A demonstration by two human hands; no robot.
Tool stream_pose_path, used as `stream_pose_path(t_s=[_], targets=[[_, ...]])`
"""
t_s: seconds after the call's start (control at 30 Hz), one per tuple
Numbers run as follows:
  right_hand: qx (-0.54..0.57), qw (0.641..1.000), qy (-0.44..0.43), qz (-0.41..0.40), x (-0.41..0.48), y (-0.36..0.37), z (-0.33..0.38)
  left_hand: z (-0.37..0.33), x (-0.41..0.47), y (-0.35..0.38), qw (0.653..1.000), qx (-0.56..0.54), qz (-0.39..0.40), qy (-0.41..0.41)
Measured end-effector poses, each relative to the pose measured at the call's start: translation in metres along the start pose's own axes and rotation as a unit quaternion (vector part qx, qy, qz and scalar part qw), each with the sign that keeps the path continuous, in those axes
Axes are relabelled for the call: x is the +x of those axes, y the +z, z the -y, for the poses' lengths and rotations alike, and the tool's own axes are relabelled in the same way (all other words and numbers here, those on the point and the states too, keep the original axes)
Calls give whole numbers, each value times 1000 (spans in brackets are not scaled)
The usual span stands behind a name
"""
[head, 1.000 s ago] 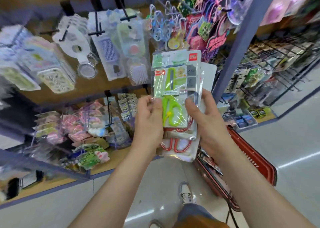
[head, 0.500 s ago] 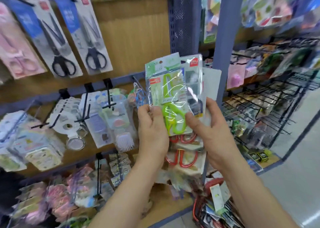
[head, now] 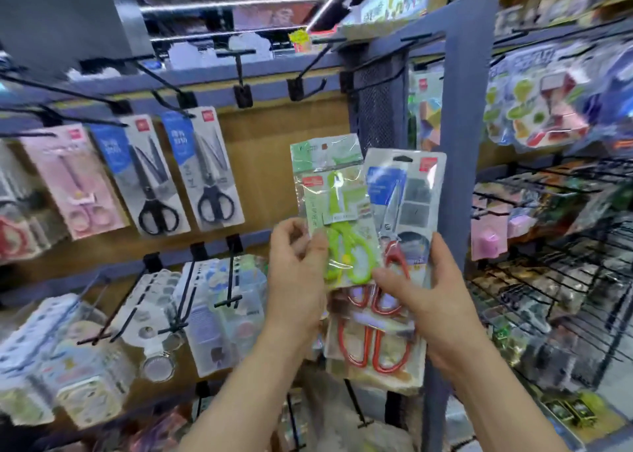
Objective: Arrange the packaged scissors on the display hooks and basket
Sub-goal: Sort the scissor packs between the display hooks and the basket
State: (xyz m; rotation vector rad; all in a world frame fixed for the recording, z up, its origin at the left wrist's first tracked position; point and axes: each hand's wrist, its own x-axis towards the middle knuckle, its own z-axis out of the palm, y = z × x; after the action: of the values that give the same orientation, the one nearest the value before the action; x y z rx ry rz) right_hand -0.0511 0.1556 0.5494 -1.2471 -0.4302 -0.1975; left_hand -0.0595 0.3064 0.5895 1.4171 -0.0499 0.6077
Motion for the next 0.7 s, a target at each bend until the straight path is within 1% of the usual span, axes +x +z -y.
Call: stream_pose_path(t_s=[0.1, 0.2, 0.27, 0.37, 0.47, 0.6, 0.7], targets=[[-17, 1000, 15, 0, 5, 3, 2, -21, 19, -13, 999, -31, 33, -29], [-42, 998, 19, 42, 7, 10, 0, -42, 37, -24, 997, -59, 41, -38], [-46, 997, 22, 54, 8, 17, -7, -48, 45, -31, 997, -54, 26, -47], [-21, 994, 49, 95, 9, 32, -15, -49, 50, -46, 998, -51, -27, -36], [-7, 992, 74, 102, 14, 48, -32, -48, 50, -71, 995, -41, -95, -4], [4, 986, 61, 156, 20, 85, -36, -57, 40, -112, 982, -33, -181, 32], [-26, 986, 73, 150, 20, 118, -37, -68, 35, -151, 969, -18, -243, 49]])
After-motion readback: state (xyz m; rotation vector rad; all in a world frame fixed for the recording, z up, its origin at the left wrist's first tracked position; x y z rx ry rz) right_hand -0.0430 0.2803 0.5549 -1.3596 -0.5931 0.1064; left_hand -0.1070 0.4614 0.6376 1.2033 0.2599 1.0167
